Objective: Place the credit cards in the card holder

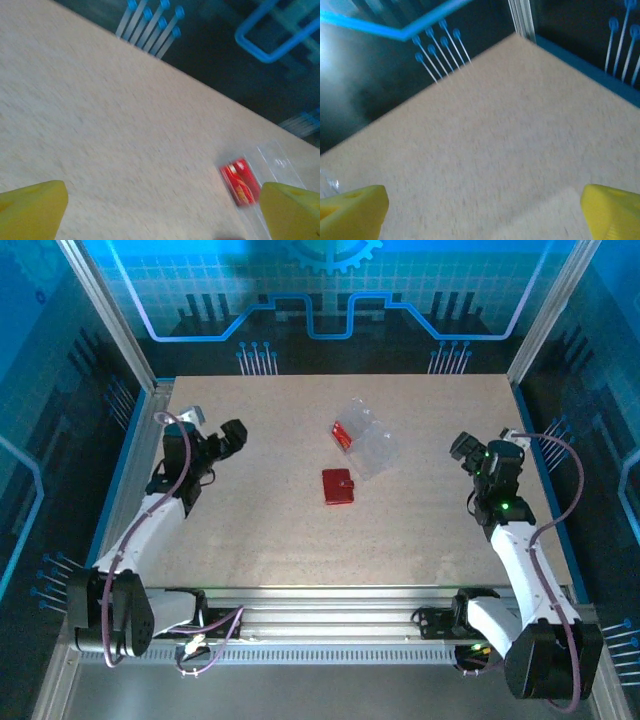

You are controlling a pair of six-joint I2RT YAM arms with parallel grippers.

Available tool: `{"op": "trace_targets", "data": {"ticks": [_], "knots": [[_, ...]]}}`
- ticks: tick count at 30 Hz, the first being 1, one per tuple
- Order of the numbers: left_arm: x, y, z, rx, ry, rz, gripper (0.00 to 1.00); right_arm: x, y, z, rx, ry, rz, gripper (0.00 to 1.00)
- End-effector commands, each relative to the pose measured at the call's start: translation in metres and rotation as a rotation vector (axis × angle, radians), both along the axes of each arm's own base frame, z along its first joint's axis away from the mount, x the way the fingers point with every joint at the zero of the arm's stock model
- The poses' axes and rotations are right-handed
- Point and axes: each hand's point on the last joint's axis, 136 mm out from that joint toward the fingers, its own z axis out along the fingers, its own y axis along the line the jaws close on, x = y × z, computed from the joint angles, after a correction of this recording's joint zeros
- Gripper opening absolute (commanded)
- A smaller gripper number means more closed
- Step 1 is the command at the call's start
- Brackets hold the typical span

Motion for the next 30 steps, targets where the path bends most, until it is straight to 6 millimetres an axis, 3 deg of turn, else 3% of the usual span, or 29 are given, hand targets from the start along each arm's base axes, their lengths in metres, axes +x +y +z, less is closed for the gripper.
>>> {"op": "trace_targets", "data": {"ticks": [1, 4, 9, 14, 18, 23, 30], "knots": [[-0.013, -0.061, -0.018, -0.126, 0.131, -0.226, 0.96, -0.034, 0.017, -0.036, 0.058, 0.266, 0.032, 1.0], [-0.015, -0.106, -0.025, -0.174, 0.181, -0.359, 0.85, -0.04, 0.045, -0.045, 0.08, 0.313, 0.163, 0.99], [-0.012, -0.172, -0.045, -0.219, 0.28, -0.521, 0.67, -0.05, 0.089, -0.06, 0.091, 0.353, 0.341, 0.82], [-0.004, -0.222, -0.084, -0.229, 0.421, -0.633, 0.44, -0.059, 0.124, -0.067, 0.056, 0.391, 0.47, 0.62], [-0.002, -0.245, -0.112, -0.23, 0.495, -0.675, 0.32, -0.062, 0.142, -0.072, 0.041, 0.431, 0.527, 0.57], [-0.005, -0.262, -0.138, -0.184, 0.56, -0.713, 0.29, -0.062, 0.157, -0.079, 0.028, 0.473, 0.565, 0.52], [-0.02, -0.255, -0.176, -0.081, 0.653, -0.715, 0.27, -0.059, 0.16, -0.087, -0.045, 0.489, 0.536, 0.52]]}}
